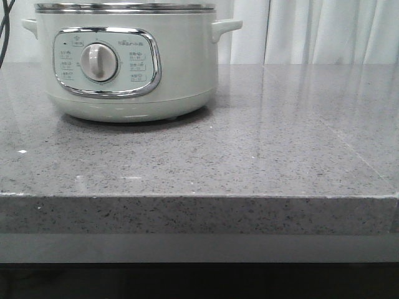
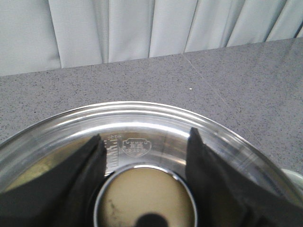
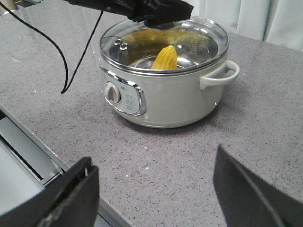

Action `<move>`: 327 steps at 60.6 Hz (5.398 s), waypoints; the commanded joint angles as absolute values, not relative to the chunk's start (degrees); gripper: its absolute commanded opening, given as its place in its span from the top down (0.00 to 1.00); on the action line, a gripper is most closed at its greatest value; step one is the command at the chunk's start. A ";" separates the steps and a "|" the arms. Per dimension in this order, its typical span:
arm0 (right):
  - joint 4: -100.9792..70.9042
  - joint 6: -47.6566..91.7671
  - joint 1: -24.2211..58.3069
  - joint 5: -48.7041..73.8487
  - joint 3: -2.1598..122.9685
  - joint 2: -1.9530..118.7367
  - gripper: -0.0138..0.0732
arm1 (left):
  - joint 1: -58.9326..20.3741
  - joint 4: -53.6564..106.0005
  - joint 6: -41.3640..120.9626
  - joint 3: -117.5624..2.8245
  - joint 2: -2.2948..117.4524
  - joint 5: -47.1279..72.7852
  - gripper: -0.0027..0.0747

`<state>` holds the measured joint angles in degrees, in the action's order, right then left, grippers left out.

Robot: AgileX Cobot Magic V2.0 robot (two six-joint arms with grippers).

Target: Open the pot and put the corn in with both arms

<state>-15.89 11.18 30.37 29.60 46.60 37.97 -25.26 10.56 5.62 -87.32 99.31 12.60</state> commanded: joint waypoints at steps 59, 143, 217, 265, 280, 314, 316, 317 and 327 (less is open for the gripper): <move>-16.08 11.49 30.03 25.48 48.02 37.78 0.23 | -25.29 5.71 5.29 -58.29 48.55 24.59 0.41; -16.08 11.49 30.03 27.99 48.02 37.89 0.92 | -25.29 5.94 5.05 -37.40 24.41 23.60 0.99; -16.08 11.49 30.03 27.88 48.02 37.89 0.92 | -3.61 10.17 5.05 0.67 -1.20 -5.31 0.99; -16.08 11.49 30.03 27.88 48.02 37.89 0.92 | -3.61 3.46 -0.98 0.67 -1.20 -5.29 0.99; -16.08 11.49 30.03 27.88 48.02 37.89 0.92 | -3.61 3.46 -0.98 0.67 -1.20 -5.29 0.99; -13.22 11.49 23.35 23.61 44.42 33.43 0.92 | -3.61 3.46 -0.98 0.67 -1.20 -5.29 0.99; -13.22 11.49 21.24 21.89 42.56 31.74 0.92 | -3.61 3.46 -0.98 0.67 -1.20 -5.29 0.99; -13.22 11.49 19.69 20.86 41.35 30.62 0.92 | -3.61 3.46 -0.98 0.67 -1.20 -5.29 0.99; -13.22 11.49 10.11 12.58 30.27 21.30 0.92 | -3.61 3.46 -0.98 0.67 -1.20 -5.29 0.99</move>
<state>-13.44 11.28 13.45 20.97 32.98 24.60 -3.64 3.41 -0.31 0.37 -0.24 -0.78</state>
